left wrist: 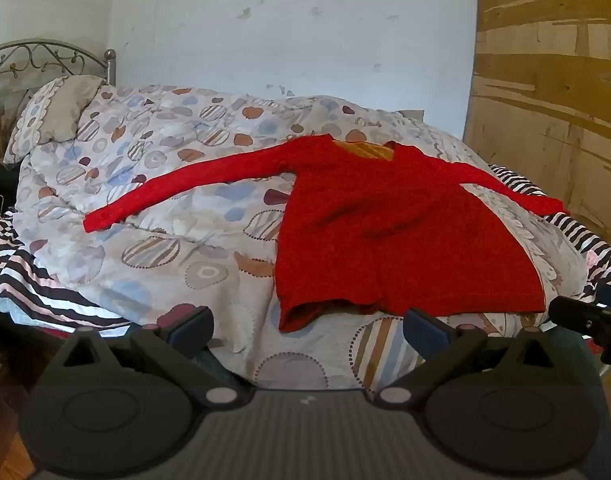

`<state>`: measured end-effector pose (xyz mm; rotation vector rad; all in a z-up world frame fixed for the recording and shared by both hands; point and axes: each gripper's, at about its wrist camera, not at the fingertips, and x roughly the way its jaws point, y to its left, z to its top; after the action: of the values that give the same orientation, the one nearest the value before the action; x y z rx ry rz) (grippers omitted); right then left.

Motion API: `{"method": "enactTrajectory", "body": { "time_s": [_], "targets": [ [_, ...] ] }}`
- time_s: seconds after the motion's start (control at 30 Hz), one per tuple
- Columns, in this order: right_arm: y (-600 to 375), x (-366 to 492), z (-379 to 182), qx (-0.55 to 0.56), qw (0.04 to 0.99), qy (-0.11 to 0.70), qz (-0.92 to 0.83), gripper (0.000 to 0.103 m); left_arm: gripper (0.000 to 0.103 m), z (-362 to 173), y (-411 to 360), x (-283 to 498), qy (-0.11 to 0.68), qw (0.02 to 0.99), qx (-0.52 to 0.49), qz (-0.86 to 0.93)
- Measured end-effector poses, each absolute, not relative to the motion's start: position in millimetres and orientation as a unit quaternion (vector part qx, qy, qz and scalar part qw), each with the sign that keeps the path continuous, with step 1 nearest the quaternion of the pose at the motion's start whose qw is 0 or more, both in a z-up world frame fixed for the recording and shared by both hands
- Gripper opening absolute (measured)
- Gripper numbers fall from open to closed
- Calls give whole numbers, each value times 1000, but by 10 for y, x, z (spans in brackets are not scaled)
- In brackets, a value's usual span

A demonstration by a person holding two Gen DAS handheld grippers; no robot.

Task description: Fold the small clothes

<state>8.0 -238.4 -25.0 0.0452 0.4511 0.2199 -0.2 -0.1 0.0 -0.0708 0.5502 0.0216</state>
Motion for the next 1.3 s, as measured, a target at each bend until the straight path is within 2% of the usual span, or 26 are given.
{"method": "enactTrajectory", "body": {
  "time_s": [1.3],
  "targets": [
    [-2369,74,-240,18,969,220,109,103,103,48,2,-35,269,962,-28,17]
  ]
}}
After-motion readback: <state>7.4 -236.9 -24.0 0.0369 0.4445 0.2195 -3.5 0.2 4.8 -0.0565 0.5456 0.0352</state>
